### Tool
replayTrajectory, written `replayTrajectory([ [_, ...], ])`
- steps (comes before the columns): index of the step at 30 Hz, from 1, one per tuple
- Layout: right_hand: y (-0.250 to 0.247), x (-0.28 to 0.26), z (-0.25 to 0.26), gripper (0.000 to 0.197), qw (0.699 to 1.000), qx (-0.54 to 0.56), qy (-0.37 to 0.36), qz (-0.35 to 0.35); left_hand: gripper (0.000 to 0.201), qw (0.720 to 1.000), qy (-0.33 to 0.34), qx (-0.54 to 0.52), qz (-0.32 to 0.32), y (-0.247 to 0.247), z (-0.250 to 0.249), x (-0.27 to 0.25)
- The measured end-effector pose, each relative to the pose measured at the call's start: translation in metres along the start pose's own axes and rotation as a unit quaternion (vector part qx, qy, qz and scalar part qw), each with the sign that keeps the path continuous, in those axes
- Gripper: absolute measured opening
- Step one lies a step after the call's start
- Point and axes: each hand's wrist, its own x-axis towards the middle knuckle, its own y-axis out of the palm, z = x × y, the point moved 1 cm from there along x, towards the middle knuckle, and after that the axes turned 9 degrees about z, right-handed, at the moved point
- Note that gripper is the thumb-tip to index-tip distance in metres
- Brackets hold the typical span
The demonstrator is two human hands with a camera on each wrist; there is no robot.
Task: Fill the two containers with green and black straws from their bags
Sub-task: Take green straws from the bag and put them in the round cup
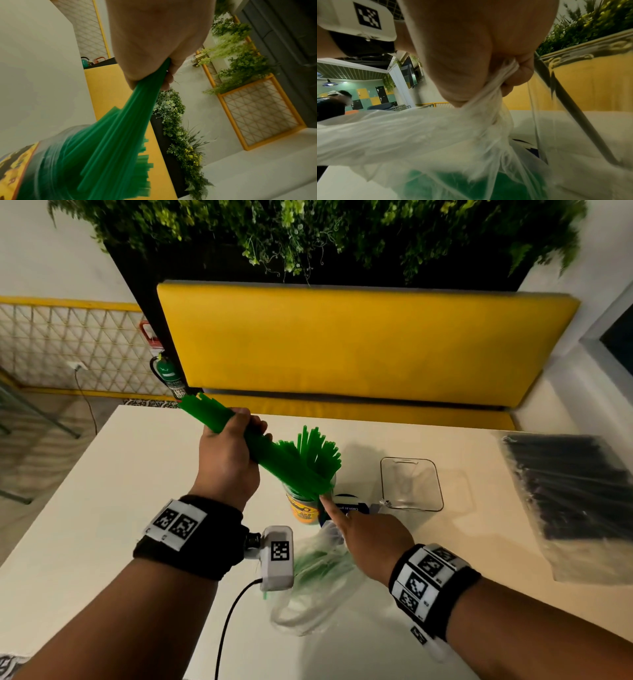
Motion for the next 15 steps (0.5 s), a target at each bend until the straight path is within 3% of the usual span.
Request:
replayTrajectory([
  [8, -0.011, 0.008, 0.000, 0.088, 1.000, 0.016, 0.020, -0.014, 0.007, 0.998, 0.020, 0.047, -0.041, -0.004, 0.004, 0.026],
  [12, -0.015, 0.006, -0.001, 0.085, 1.000, -0.007, 0.007, -0.028, 0.007, 0.989, 0.075, 0.125, -0.006, 0.004, 0.012, 0.025],
  [15, -0.017, 0.006, 0.001, 0.087, 0.999, -0.005, 0.005, -0.036, 0.007, 0.962, 0.087, 0.255, 0.038, 0.006, 0.029, 0.019],
])
